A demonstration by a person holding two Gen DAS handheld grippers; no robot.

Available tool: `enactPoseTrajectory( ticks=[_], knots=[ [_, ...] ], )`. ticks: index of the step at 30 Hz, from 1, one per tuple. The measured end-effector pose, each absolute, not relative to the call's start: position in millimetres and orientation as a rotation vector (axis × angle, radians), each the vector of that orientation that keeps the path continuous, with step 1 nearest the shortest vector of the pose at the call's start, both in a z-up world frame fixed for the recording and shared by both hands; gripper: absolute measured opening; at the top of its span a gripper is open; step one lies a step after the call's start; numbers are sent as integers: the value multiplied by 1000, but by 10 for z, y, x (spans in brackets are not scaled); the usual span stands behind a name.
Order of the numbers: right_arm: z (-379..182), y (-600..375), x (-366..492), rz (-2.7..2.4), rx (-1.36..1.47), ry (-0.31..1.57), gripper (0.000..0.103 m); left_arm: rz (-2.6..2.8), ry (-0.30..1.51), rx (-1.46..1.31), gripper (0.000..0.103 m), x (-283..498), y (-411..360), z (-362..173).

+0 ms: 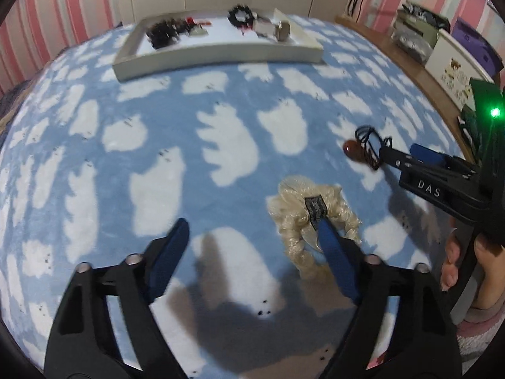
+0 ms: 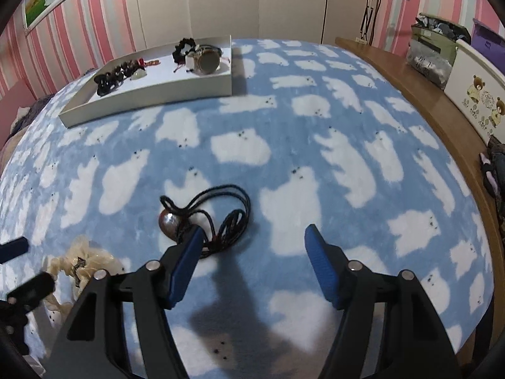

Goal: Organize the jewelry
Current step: 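Grasp the cream scrunchie with the left tool while the right tool grasps the black cord necklace, then lift the cream scrunchie and necklace and carry both over the tray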

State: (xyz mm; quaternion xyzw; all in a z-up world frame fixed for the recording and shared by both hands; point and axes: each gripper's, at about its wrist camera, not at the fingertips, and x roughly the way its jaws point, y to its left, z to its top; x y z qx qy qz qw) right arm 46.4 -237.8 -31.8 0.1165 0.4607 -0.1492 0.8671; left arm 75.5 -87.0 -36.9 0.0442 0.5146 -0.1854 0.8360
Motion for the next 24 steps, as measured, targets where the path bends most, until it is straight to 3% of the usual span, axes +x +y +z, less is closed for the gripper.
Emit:
enactPoseTrajectory(
  ticks=[2, 6, 10, 13, 24],
  knots=[
    [-348, -2386, 484, -294, 264, 976, 44, -406, 1121, 91, 57, 799, -903, -439],
    [-376, -2391, 523, -268, 286, 974, 35, -415, 1132, 103, 52, 816, -957, -507],
    [-405, -2347, 599, -240, 283, 982, 20, -421, 1137, 113, 21, 844, -976, -516],
    [-401, -2314, 630, -228, 284, 985, 11, -418, 1138, 114, 9, 866, -953, -508],
    [-144, -2271, 786, -209, 232, 931, 7, -409, 1071, 99, 5, 1088, -848, -225]
  ],
)
